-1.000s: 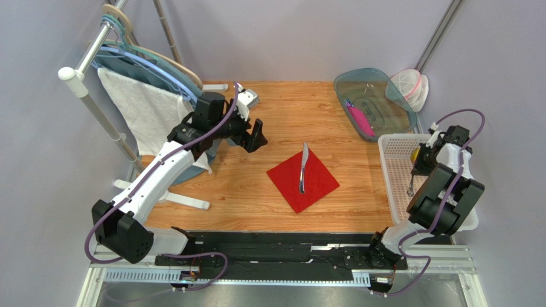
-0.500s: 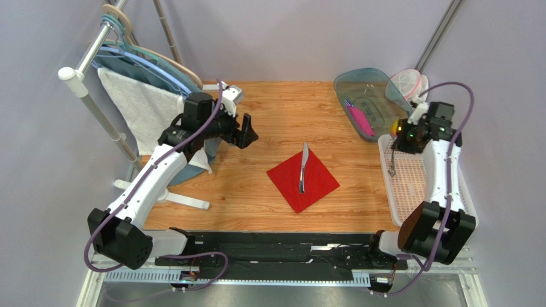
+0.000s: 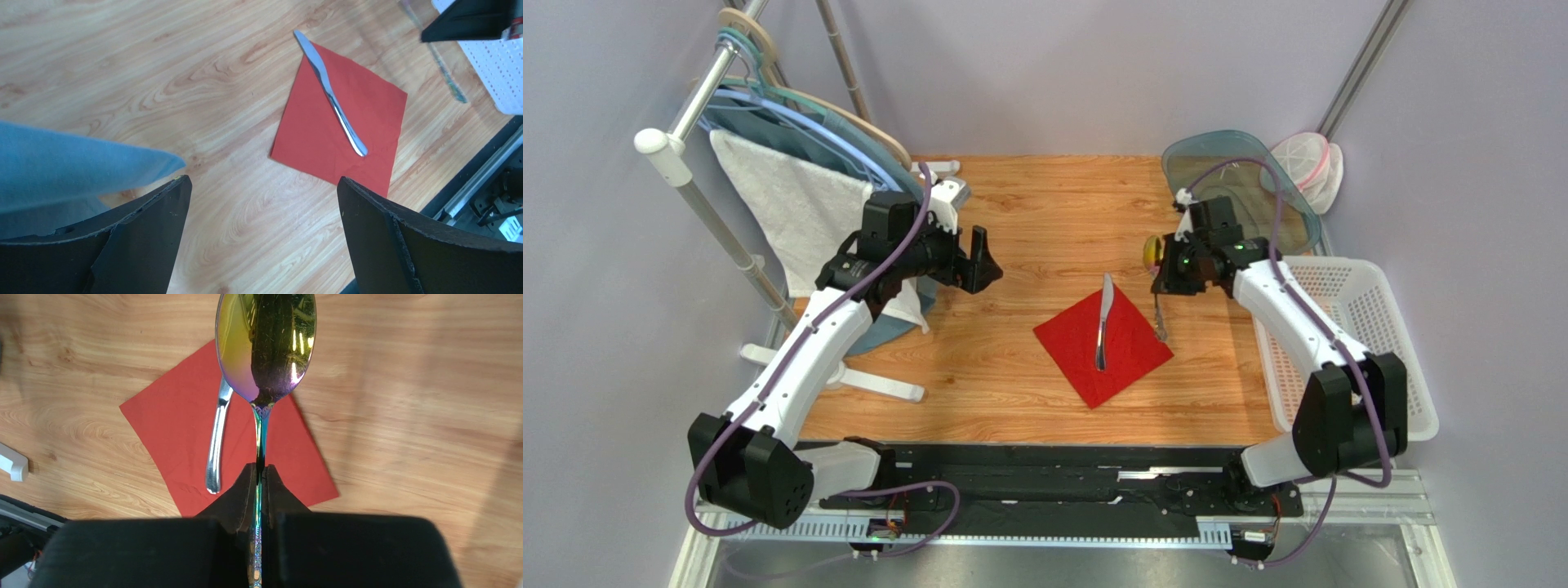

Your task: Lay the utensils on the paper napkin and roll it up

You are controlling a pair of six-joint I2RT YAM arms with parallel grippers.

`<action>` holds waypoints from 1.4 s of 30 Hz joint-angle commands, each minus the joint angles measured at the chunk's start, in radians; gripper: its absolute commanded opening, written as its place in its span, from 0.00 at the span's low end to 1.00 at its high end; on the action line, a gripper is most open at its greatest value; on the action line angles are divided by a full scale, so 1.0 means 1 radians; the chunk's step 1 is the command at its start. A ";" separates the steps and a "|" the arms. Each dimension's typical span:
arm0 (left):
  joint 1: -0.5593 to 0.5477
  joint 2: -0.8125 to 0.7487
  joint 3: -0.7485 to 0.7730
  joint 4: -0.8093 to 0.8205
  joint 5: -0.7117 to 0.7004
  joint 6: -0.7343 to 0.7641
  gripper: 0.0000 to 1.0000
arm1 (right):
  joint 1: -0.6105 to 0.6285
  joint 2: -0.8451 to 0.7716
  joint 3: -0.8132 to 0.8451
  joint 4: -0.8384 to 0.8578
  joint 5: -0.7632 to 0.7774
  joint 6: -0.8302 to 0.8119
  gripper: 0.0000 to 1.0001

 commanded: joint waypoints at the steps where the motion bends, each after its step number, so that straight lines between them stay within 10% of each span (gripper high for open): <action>1: 0.005 -0.070 -0.049 0.007 0.009 -0.010 0.98 | 0.085 0.062 -0.050 0.118 0.091 0.156 0.00; 42: 0.005 -0.013 -0.115 0.085 0.042 -0.035 0.98 | 0.251 0.350 -0.016 0.217 0.185 0.294 0.06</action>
